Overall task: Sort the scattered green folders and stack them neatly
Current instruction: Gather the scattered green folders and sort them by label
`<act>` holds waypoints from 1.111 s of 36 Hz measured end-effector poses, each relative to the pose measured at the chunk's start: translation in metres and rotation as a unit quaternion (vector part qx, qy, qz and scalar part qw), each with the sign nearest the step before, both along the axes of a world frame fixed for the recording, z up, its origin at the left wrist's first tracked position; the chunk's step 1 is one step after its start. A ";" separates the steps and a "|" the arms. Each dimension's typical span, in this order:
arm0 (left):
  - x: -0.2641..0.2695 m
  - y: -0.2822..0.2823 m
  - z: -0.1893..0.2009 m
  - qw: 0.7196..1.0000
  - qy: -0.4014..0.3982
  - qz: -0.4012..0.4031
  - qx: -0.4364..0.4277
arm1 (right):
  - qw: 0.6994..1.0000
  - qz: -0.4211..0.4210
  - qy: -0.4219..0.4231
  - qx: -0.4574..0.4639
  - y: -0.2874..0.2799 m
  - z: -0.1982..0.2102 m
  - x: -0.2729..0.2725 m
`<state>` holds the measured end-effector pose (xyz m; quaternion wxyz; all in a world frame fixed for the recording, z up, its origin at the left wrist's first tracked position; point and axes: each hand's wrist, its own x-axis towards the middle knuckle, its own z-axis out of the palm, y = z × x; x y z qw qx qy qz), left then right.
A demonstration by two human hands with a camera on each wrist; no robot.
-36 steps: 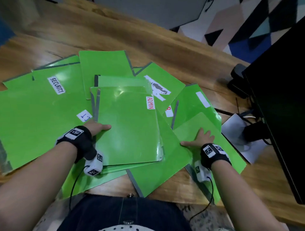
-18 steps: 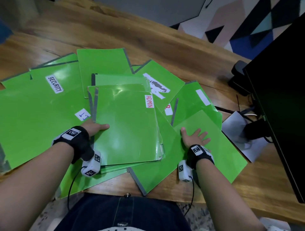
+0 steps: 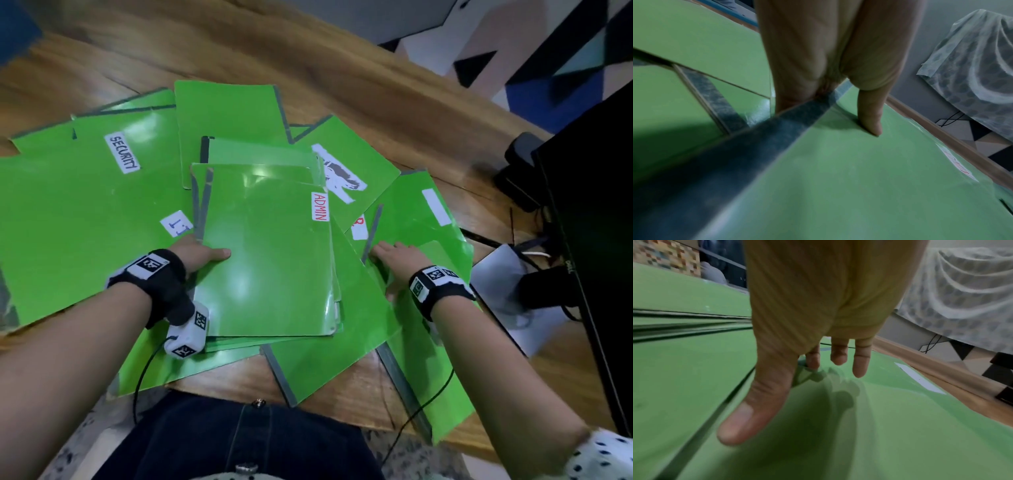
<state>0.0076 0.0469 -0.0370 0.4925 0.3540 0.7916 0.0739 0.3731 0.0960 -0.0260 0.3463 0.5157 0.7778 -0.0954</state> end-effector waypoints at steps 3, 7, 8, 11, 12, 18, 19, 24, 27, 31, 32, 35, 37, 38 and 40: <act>0.001 -0.001 0.002 1.000 0.001 0.001 0.000 | 1.000 0.017 -0.011 0.005 0.001 -0.001 0.001; 0.002 -0.001 0.003 1.000 0.001 0.005 -0.002 | 0.999 0.016 -0.029 0.030 0.002 -0.003 0.002; 0.002 -0.001 0.003 1.000 0.000 0.005 -0.002 | 0.999 0.009 -0.032 0.034 0.002 -0.003 0.003; 0.001 -0.002 0.003 1.000 -0.005 0.012 -0.003 | 0.997 -0.049 -0.028 0.043 0.010 0.004 0.006; 0.001 -0.002 0.002 1.000 -0.005 0.014 -0.002 | 0.995 -0.083 -0.019 0.051 0.015 0.010 0.008; 0.001 -0.001 -0.002 1.000 -0.007 0.011 0.000 | 0.947 -0.203 0.046 0.245 0.050 0.059 0.031; 0.000 -0.001 -0.002 1.000 -0.006 0.009 -0.001 | 0.938 -0.206 0.054 0.275 0.054 0.063 0.034; -0.001 0.000 -0.004 1.000 -0.005 0.015 0.011 | 0.911 -0.278 0.067 0.296 0.054 0.053 0.042; -0.001 -0.001 -0.005 1.000 -0.005 0.014 0.008 | 0.883 -0.401 0.084 0.229 0.037 0.029 0.054; -0.002 -0.001 -0.006 1.000 -0.001 0.010 0.001 | 0.831 -0.536 0.058 0.134 0.006 0.002 0.081; -0.002 -0.001 -0.006 1.000 0.000 0.009 0.001 | 0.818 -0.561 0.049 0.119 -0.003 -0.003 0.087; -0.002 -0.001 -0.007 1.000 0.001 0.008 0.005 | 0.779 -0.618 0.043 0.096 -0.029 -0.024 0.112; -0.002 0.000 -0.008 1.000 -0.001 0.009 0.006 | 0.761 -0.637 0.054 0.111 -0.043 -0.031 0.121; -0.002 -0.001 -0.008 1.000 -0.001 0.008 0.005 | 0.755 -0.643 0.052 0.120 -0.051 -0.025 0.117; -0.002 0.000 -0.009 1.000 0.001 0.006 0.006 | 0.749 -0.645 0.046 0.143 -0.062 -0.017 0.112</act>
